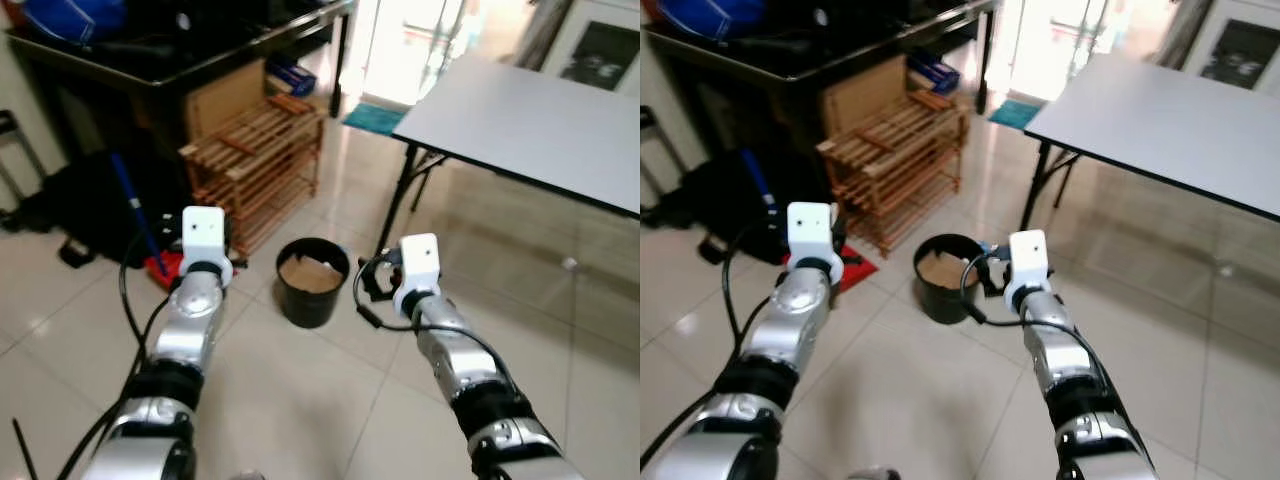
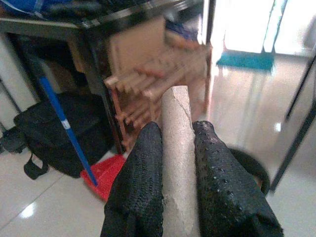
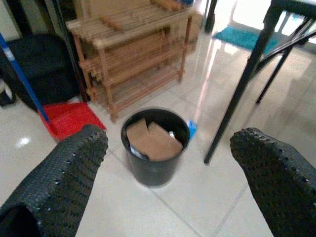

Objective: Picking trash to rubbish bin

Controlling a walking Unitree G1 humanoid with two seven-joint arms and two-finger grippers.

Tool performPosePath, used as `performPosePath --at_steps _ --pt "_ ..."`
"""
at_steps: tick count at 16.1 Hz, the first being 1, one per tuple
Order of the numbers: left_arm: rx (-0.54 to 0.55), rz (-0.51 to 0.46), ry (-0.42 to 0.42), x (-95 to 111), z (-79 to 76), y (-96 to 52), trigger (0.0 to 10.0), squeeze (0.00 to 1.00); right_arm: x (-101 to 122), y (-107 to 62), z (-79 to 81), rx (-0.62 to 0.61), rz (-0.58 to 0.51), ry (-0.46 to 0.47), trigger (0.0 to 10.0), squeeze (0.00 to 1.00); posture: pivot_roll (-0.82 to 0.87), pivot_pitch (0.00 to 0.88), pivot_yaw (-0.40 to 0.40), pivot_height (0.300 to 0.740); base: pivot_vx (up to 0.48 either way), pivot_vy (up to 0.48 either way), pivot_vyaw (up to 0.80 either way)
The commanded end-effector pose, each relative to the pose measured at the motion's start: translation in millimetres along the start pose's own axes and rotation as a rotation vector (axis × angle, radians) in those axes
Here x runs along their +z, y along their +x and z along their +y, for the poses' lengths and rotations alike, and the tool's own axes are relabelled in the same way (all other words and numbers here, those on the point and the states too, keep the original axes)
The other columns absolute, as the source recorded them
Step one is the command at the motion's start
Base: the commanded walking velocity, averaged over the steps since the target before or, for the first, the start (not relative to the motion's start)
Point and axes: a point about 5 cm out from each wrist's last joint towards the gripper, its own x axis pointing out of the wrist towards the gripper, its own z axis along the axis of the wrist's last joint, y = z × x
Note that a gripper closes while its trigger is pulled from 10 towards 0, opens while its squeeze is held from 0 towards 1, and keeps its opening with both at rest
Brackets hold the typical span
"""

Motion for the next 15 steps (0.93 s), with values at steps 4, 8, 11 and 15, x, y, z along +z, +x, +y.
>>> performPosePath --at_steps 4,8,11,15 --pt "-0.1 0.192 0.212 -50 -2.0 -13.7 10.0 0.0 -69 -20.4 -15.2 -0.023 0.264 -0.075 10.0 0.0 0.01 0.077 -0.032 0.74 0.411 0.0 0.0" --pt "-0.09 0.449 0.241 -112 11.9 -46.8 10.0 0.0 -123 -48.5 -12.1 -0.033 0.461 -0.021 10.0 0.0 0.01 0.08 -0.032 0.74 0.404 0.0 0.0" --pt "-0.065 0.624 0.219 -150 22.2 -78.2 10.0 0.0 -154 -70.2 -4.2 -0.045 0.564 0.049 10.0 0.0 0.01 0.077 -0.031 0.74 0.386 0.0 0.0" --pt "-0.114 0.753 0.28 -179 20.7 -108.8 10.0 0.0 -180 -93.3 -0.5 -0.089 0.665 0.075 10.0 0.0 0.01 0.077 -0.029 0.74 0.33 0.0 0.0"
